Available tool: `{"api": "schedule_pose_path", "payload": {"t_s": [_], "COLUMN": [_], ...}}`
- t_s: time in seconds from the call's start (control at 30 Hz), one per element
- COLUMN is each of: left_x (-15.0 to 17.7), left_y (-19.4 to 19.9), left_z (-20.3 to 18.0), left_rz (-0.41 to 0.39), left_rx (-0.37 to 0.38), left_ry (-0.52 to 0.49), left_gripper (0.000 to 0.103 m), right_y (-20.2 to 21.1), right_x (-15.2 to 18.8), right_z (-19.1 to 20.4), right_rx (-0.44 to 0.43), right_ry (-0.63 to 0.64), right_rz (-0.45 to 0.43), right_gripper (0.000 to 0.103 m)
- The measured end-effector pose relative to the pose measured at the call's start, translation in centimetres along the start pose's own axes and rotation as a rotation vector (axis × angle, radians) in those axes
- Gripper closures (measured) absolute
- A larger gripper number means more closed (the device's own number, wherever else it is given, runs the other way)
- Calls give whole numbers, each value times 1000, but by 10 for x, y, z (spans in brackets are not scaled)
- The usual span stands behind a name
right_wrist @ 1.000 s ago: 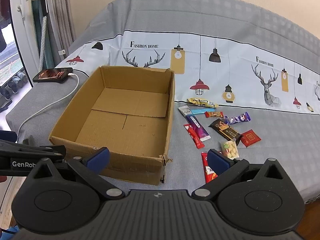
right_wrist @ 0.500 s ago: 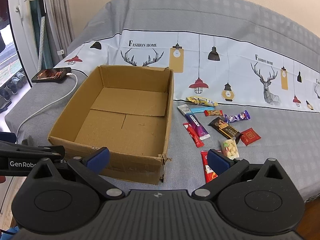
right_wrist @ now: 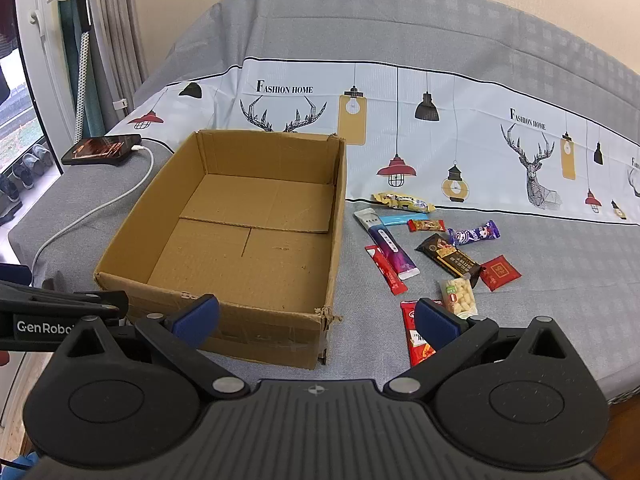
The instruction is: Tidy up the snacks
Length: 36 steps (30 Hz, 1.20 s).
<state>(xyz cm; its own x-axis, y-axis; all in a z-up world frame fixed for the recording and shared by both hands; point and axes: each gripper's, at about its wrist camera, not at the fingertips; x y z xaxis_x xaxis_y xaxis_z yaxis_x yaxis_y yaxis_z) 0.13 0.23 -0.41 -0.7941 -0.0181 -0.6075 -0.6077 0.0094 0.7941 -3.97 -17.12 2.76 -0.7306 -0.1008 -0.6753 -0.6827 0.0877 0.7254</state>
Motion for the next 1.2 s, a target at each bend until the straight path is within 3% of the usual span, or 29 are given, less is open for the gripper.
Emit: {"api": "schedule_pose_path", "payload": {"t_s": [1.2], "left_x": [-3], "left_y": [-8], "left_z": [-4], "left_rz": [21], "left_rx": [2], "left_ry": [-12], "left_gripper": [0], "right_y": [-11], "right_x": [3], "right_z": [-7], "right_rx": [-20], "right_ry": [-38], "right_rz": [12], "right_gripper": [0]}}
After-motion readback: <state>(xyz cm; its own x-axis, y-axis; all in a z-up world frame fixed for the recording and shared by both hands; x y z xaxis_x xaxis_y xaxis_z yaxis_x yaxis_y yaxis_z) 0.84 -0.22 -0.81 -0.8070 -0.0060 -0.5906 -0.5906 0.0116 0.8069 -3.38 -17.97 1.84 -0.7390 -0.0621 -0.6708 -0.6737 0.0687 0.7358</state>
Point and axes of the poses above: each gripper's, at about its wrist camera, not at the fingertips, and y roughly against the way its jaws point, z to its left, x to its underside, and after that the axes turned 14 degrees about y, right-handed
